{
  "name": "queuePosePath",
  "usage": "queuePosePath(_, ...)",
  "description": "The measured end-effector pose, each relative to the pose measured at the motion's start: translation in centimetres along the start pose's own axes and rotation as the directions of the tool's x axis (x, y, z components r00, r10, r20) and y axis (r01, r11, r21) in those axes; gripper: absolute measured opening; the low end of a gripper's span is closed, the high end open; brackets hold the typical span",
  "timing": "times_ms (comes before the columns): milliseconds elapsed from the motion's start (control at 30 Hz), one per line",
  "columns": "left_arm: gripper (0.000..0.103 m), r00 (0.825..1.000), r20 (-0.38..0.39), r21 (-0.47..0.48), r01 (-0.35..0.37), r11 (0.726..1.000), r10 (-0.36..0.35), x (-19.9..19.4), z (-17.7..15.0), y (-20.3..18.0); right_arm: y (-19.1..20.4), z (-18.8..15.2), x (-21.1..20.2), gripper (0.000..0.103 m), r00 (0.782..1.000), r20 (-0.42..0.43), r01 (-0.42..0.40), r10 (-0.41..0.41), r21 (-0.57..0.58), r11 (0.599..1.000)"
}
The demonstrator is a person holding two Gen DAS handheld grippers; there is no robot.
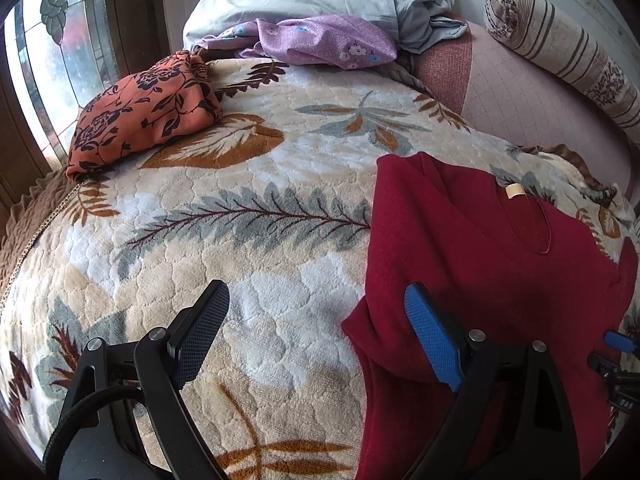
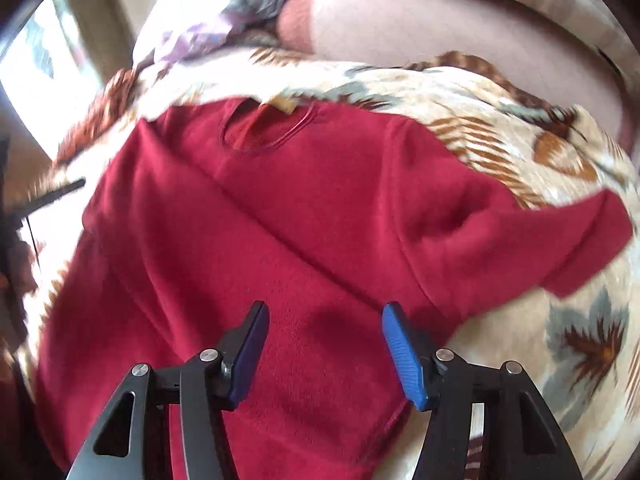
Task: Fold small clothes
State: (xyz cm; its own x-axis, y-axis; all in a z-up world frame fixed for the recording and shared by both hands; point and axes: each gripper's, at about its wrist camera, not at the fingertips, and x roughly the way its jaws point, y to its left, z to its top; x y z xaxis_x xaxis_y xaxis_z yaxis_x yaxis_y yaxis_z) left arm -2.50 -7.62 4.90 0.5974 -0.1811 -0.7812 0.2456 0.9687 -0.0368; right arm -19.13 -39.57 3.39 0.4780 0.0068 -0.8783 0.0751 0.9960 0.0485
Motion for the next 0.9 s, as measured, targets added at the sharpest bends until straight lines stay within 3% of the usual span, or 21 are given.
queuePosePath(67, 0.090, 1.000, 0.003, -0.003, -0.003, 1.000, 0.003, 0.0, 0.0, 0.1, 0.4, -0.4, 0.9, 0.054, 0.998, -0.005, 0.060, -0.060, -0.090, 0.994)
queuePosePath(167, 0.090, 1.000, -0.001, -0.005, -0.005, 1.000, 0.005, 0.1, 0.0, 0.1, 0.2, -0.1, 0.9, 0.054, 0.998, 0.038, 0.061, -0.057, -0.121, 0.991)
queuePosePath(233, 0.090, 1.000, -0.003, -0.002, -0.006, 1.000, 0.006, 0.2, -0.1, 0.1, 0.5, 0.0, 1.4, 0.051, 0.999, 0.024, 0.049, -0.046, -0.142, 0.989)
queuePosePath(267, 0.090, 1.000, -0.003, 0.001, -0.008, 1.000, 0.008, 0.2, -0.1, 0.0, 0.4, 0.4, 1.9, 0.038, 0.999, 0.008, 0.035, -0.034, -0.149, 0.988)
queuePosePath(333, 0.090, 1.000, -0.003, 0.003, -0.015, 1.000, 0.015, 0.3, 0.0, 0.0, 1.3, 0.8, 2.4, 0.024, 1.000, -0.004, -0.004, 0.003, -0.147, 0.989)
queuePosePath(367, 0.090, 1.000, -0.001, 0.001, -0.015, 1.000, 0.015, 0.2, 0.0, 0.1, 2.0, 0.6, 2.2, 0.015, 1.000, 0.002, 0.018, -0.018, -0.183, 0.983)
queuePosePath(467, 0.090, 1.000, 0.008, -0.019, -0.019, 1.000, 0.019, 0.0, 0.1, 0.6, 3.4, 0.4, 1.8, 0.004, 0.996, 0.014, 0.086, -0.085, -0.264, 0.961)
queuePosePath(533, 0.090, 1.000, 0.021, -0.042, -0.018, 0.999, 0.018, -0.3, 0.2, 1.0, 3.5, 1.0, 0.8, 0.004, 0.992, 0.046, 0.129, -0.121, -0.275, 0.953)
queuePosePath(633, 0.090, 1.000, 0.031, -0.063, -0.001, 0.998, 0.003, -0.5, 0.2, 1.2, 3.5, 2.8, -1.5, 0.004, 0.967, 0.181, 0.225, -0.182, -0.259, 0.939)
queuePosePath(767, 0.090, 1.000, 0.026, -0.029, 0.005, 1.000, -0.004, -0.5, 0.1, 0.4, 2.4, 5.3, -0.5, 0.004, 0.930, 0.216, 0.337, -0.298, -0.169, 0.926)
queuePosePath(800, 0.090, 1.000, 0.023, -0.017, 0.006, 1.000, -0.006, -0.5, 0.1, 0.2, 2.1, 5.7, 0.5, 0.004, 0.930, 0.198, 0.342, -0.310, -0.154, 0.927)
queuePosePath(900, 0.090, 1.000, 0.012, 0.004, 0.016, 1.000, -0.016, -0.4, -0.1, -0.3, 0.5, 6.6, 3.4, 0.004, 0.961, 0.049, 0.274, -0.271, -0.086, 0.958)
